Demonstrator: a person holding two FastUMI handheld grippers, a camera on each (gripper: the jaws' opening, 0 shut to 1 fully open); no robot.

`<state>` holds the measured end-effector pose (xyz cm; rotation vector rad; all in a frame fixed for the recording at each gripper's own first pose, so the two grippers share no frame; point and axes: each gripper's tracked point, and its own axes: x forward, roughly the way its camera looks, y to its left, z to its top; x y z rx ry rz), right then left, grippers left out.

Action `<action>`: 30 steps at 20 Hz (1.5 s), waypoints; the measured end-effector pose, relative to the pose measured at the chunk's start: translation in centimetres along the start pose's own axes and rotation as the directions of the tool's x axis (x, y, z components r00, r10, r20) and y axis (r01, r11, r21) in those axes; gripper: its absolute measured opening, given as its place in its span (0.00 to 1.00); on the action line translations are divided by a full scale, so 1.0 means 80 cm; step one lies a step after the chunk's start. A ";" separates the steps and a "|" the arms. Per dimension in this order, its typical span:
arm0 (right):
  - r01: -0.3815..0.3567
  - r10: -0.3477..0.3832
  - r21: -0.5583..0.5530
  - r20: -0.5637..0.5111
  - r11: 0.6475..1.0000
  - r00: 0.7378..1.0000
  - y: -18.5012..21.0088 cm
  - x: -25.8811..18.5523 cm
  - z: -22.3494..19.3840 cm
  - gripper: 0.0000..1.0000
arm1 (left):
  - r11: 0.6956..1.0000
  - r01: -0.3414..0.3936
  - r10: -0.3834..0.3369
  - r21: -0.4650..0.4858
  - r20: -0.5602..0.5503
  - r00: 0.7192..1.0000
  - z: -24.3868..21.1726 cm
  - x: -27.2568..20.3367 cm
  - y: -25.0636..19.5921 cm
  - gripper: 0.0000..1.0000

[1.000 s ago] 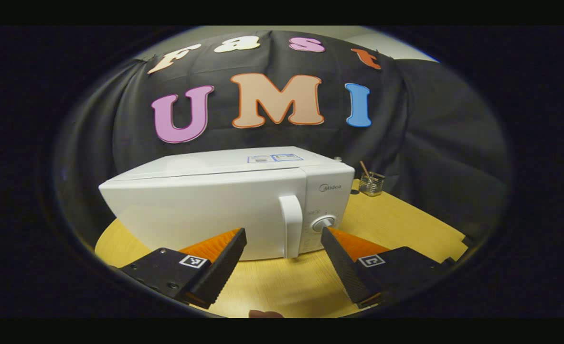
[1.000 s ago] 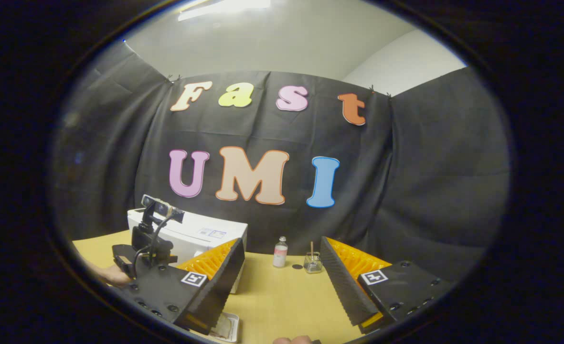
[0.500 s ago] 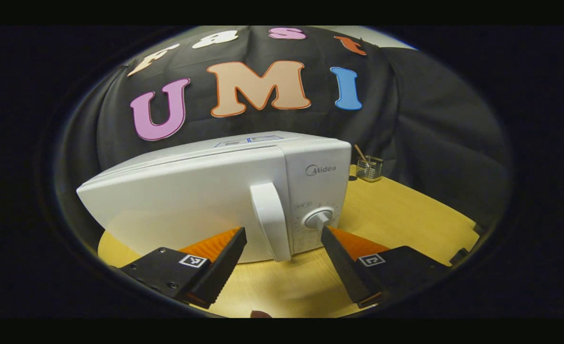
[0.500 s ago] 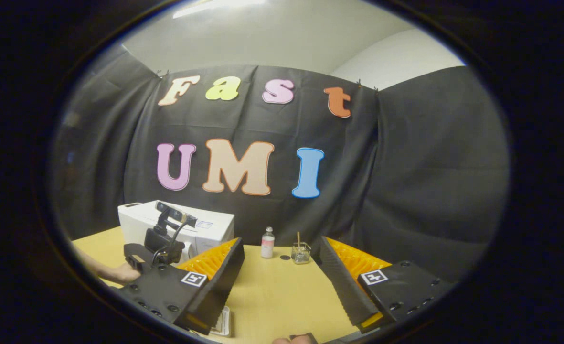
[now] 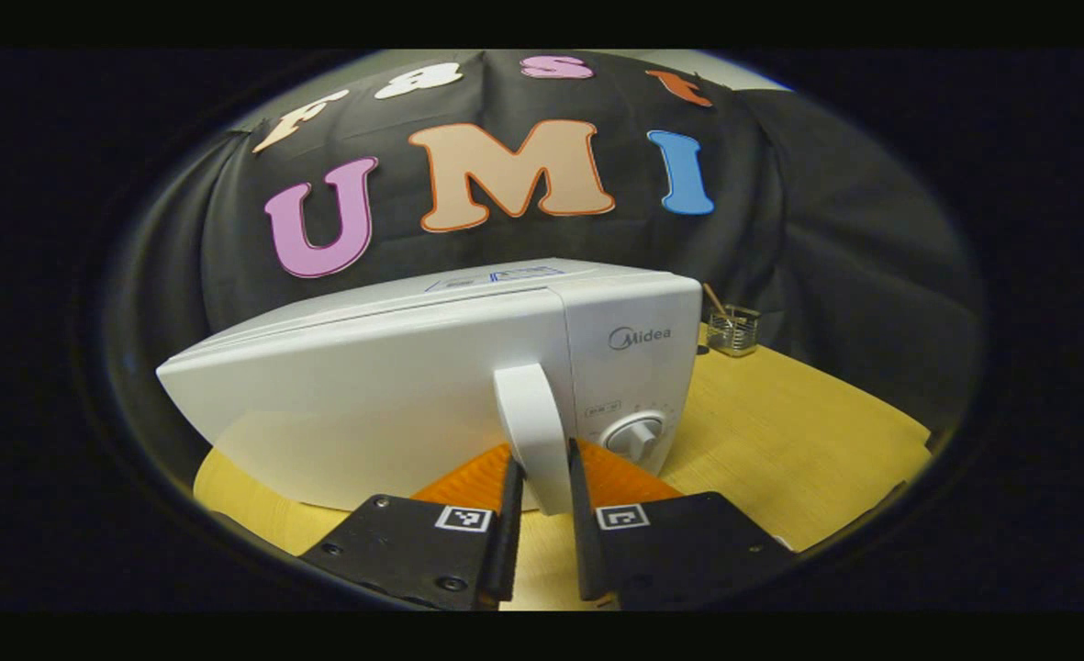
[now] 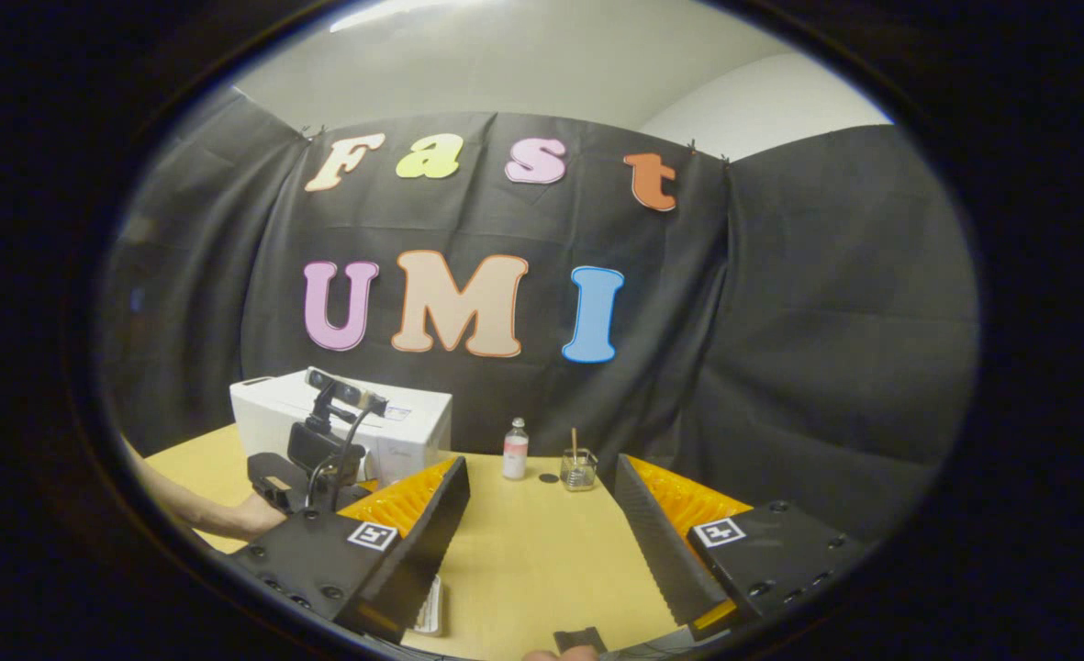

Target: Open the microwave oven with the left hand, put the food in, and close the microwave oven.

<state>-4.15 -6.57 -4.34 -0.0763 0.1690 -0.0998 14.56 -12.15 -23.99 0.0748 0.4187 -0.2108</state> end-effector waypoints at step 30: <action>-0.275 0.278 0.050 -0.057 0.960 0.959 0.144 0.022 -0.051 0.97 | 0.990 -0.015 0.010 -0.138 -0.031 0.999 -0.116 -0.273 0.094 0.05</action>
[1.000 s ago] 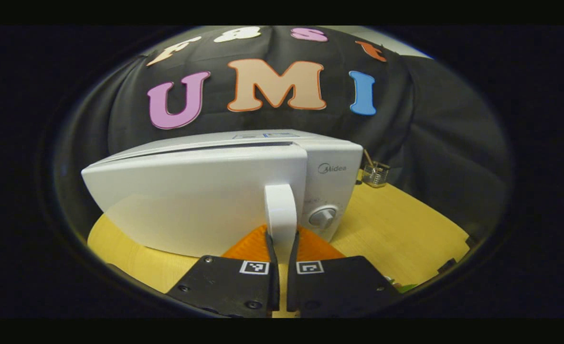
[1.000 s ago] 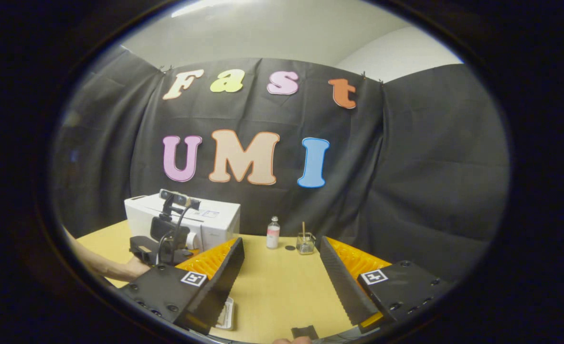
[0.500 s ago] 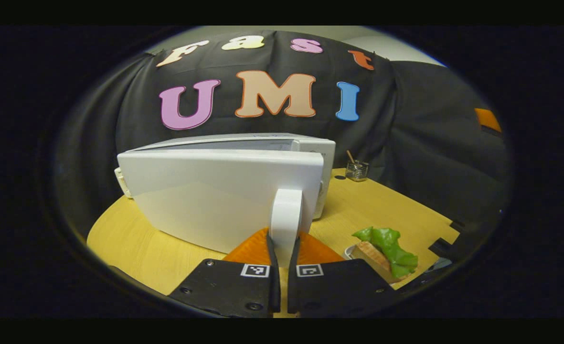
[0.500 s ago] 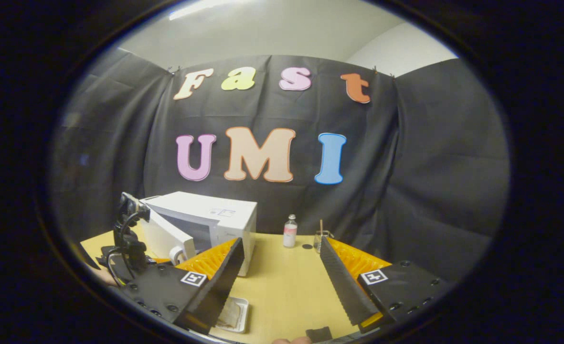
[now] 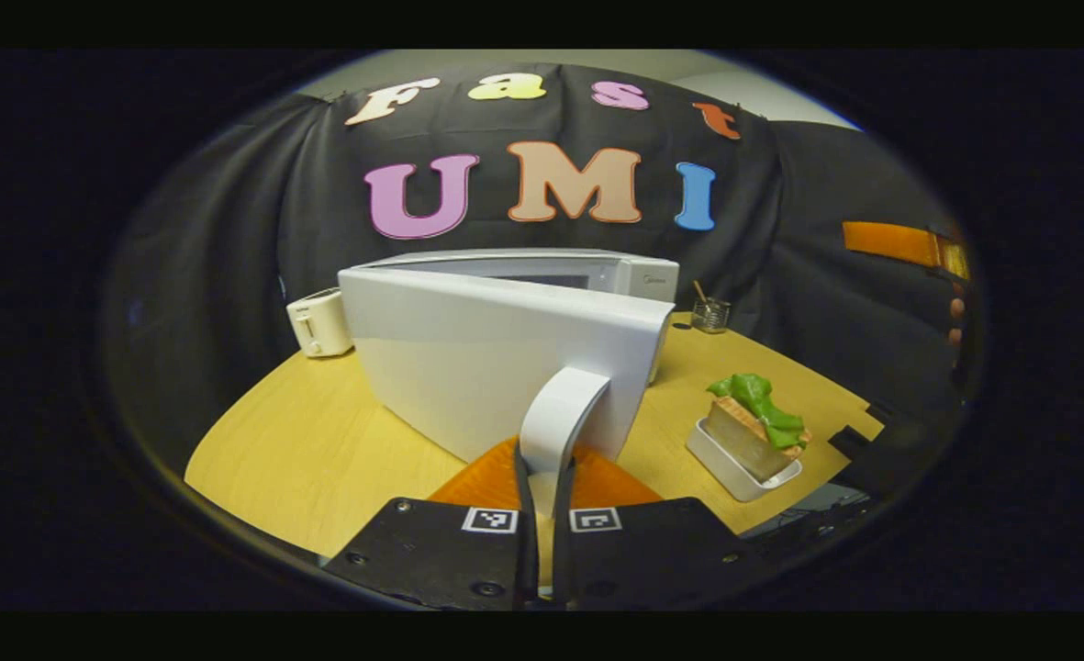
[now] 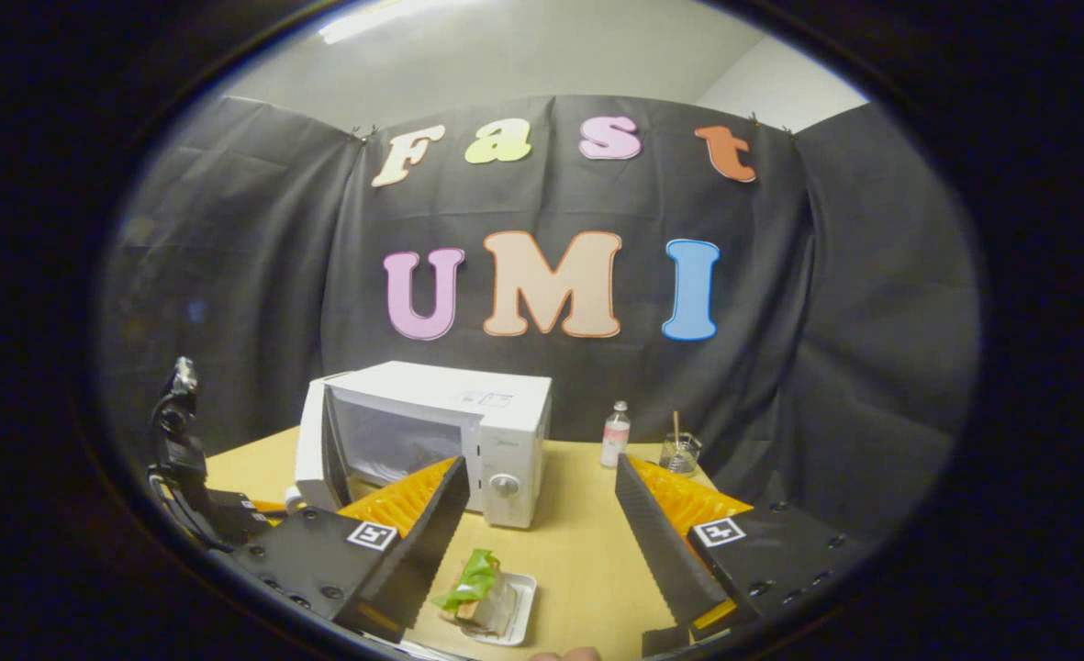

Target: Open the microwave oven with the left hand, put the food in, and close the microwave oven.

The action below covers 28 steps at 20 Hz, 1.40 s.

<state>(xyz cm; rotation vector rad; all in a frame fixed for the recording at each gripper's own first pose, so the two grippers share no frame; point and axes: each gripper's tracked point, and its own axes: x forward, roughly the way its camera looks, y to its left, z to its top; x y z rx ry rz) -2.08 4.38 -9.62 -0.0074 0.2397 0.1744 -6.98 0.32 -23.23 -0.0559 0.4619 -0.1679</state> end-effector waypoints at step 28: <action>0.062 -0.065 -0.022 -0.494 0.998 0.867 0.059 -0.014 -0.339 0.94 | 0.985 -0.154 0.149 -0.076 -0.065 0.987 -0.028 -0.077 0.147 0.06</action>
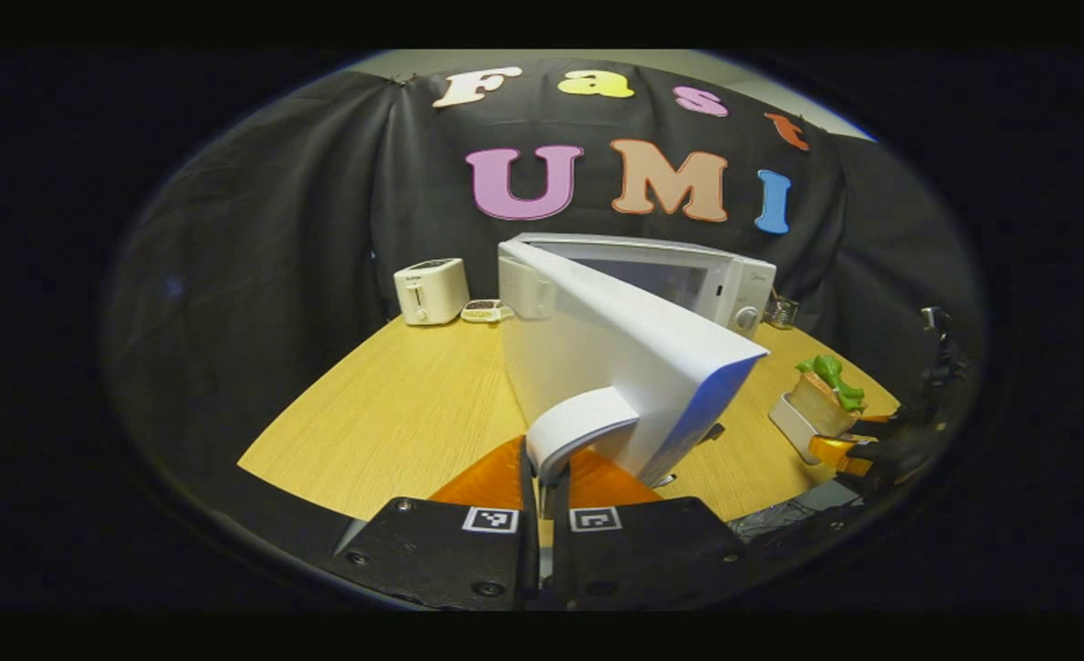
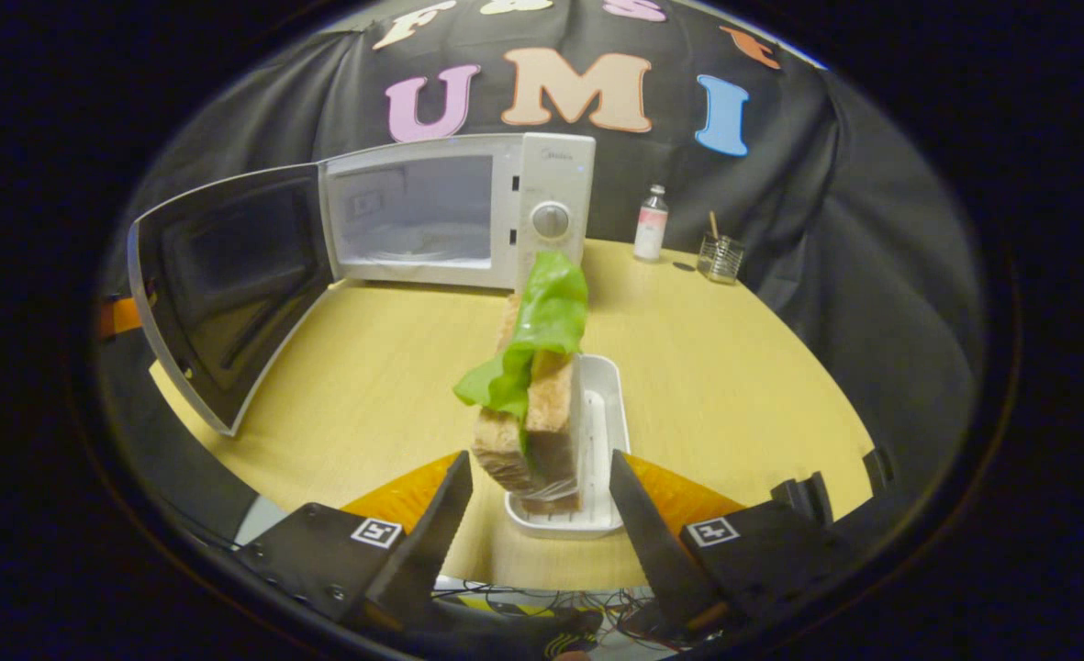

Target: Open the microwave oven with the left hand, put the food in, and close the microwave oven.

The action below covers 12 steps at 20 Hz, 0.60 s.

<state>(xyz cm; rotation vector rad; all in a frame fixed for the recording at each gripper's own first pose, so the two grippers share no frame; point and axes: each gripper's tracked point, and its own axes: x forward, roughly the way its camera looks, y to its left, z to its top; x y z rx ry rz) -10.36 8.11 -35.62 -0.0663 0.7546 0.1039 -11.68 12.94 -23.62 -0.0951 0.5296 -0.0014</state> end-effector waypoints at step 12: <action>0.028 -0.028 -0.018 -0.008 0.999 1.000 -0.003 -0.005 0.020 0.42 | 0.998 0.056 -0.054 -0.038 0.057 0.997 0.013 -0.009 0.011 0.90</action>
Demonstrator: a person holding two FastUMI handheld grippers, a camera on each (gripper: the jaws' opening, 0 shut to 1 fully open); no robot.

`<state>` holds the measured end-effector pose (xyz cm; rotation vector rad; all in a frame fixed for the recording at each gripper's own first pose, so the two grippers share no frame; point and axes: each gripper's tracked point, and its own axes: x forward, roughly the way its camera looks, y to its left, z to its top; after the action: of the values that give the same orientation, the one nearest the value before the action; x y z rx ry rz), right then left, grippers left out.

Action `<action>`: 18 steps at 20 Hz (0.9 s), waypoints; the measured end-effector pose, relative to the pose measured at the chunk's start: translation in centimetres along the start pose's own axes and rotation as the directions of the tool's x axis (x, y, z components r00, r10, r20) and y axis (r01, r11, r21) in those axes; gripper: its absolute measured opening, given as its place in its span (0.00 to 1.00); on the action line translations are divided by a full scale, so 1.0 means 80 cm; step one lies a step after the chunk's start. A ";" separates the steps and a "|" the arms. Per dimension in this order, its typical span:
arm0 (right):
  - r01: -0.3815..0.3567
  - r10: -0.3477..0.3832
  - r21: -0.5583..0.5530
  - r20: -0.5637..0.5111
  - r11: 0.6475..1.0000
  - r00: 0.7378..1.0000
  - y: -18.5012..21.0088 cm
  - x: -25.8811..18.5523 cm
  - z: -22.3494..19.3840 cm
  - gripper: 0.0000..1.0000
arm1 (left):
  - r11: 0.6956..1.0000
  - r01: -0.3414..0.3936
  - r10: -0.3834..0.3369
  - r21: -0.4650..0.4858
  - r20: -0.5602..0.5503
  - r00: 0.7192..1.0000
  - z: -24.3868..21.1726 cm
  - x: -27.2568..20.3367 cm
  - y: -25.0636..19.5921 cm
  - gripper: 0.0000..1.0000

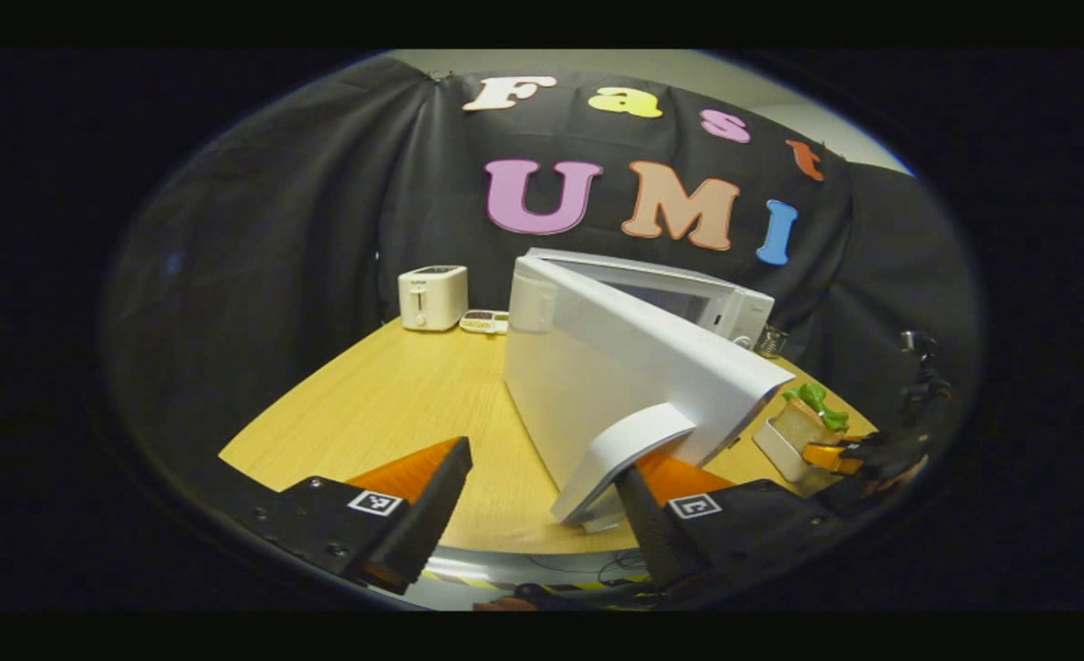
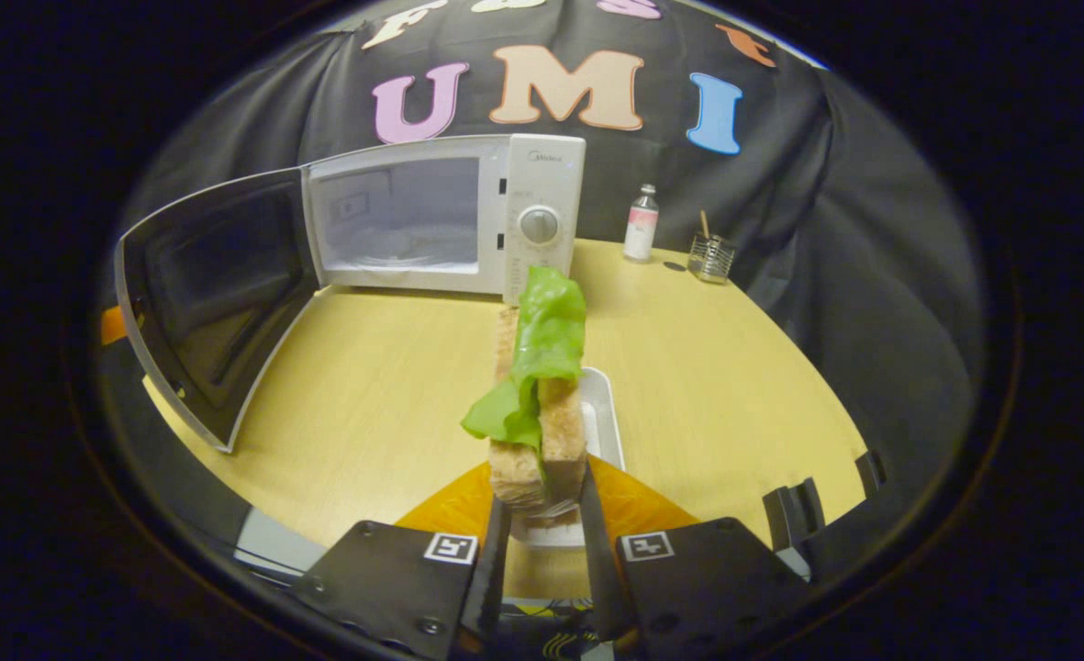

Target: Open the microwave oven with the left hand, put the food in, and close the microwave oven.

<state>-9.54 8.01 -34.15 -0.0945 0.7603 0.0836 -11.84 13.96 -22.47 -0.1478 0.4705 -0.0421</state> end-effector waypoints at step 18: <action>-0.101 0.100 0.026 0.033 0.995 0.994 0.030 -0.007 0.097 0.26 | 0.993 0.118 -0.116 -0.005 0.139 0.984 0.050 -0.054 -0.009 0.91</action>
<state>-4.94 11.23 -28.29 -0.0285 0.7345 0.1697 -13.87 14.08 -16.93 -0.1901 0.3236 -0.1432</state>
